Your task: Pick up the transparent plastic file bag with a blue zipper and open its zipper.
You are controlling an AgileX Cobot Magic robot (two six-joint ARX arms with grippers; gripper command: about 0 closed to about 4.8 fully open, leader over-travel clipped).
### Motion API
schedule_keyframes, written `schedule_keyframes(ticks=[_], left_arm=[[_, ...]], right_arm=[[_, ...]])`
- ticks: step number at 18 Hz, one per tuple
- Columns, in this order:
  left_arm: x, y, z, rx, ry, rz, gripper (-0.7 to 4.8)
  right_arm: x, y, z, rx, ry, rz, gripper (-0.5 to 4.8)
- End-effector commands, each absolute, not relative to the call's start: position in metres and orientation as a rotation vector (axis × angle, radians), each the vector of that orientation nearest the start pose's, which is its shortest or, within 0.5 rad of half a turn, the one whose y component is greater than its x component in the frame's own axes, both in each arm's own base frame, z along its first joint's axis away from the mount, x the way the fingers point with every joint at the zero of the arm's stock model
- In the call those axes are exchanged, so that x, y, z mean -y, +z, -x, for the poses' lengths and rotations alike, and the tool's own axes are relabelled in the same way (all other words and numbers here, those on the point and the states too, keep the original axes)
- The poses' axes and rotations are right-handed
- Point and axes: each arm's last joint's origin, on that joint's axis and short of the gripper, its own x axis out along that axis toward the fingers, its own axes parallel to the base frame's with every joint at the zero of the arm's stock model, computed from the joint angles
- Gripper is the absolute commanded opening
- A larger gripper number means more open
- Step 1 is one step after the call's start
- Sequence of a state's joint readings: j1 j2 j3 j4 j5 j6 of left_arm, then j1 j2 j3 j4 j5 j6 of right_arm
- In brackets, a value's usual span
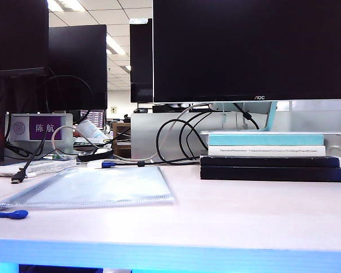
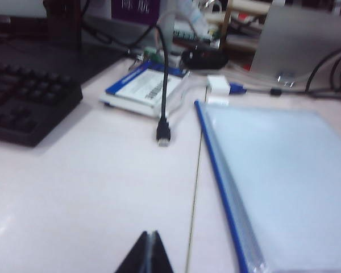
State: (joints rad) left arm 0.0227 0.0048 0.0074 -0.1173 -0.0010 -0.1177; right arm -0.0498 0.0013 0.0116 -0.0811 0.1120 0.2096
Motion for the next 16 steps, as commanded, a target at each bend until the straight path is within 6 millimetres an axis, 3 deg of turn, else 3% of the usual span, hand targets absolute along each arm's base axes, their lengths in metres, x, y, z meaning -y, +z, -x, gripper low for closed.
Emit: schedule_keyframes(ticks=[1,6,8,14,16], left_arm=[[-0.002,0.157,-0.097,-0.080,0.025,0.127,-0.06],[-0.002,0.161,-0.097,-0.050,0.025,0.231,-0.06],[0.000,0.170,-0.096,-0.028,-0.050,0.290,-0.06],[0.000,0.234,-0.079,0.139,-0.043,0.272,-0.06],[-0.001,0.250,-0.077,0.123,-0.034,0.212,-0.06]], right_arm=[[0.008,0.160,-0.097,-0.040,-0.165,-0.211,-0.01],[0.008,0.163,-0.097,-0.020,-0.147,-0.233,-0.01],[0.006,0.175,-0.095,0.017,-0.083,-0.288,-0.01],[0.004,0.230,-0.085,0.148,-0.036,-0.285,-0.03],[0.004,0.242,-0.088,0.132,-0.032,-0.285,-0.03]])
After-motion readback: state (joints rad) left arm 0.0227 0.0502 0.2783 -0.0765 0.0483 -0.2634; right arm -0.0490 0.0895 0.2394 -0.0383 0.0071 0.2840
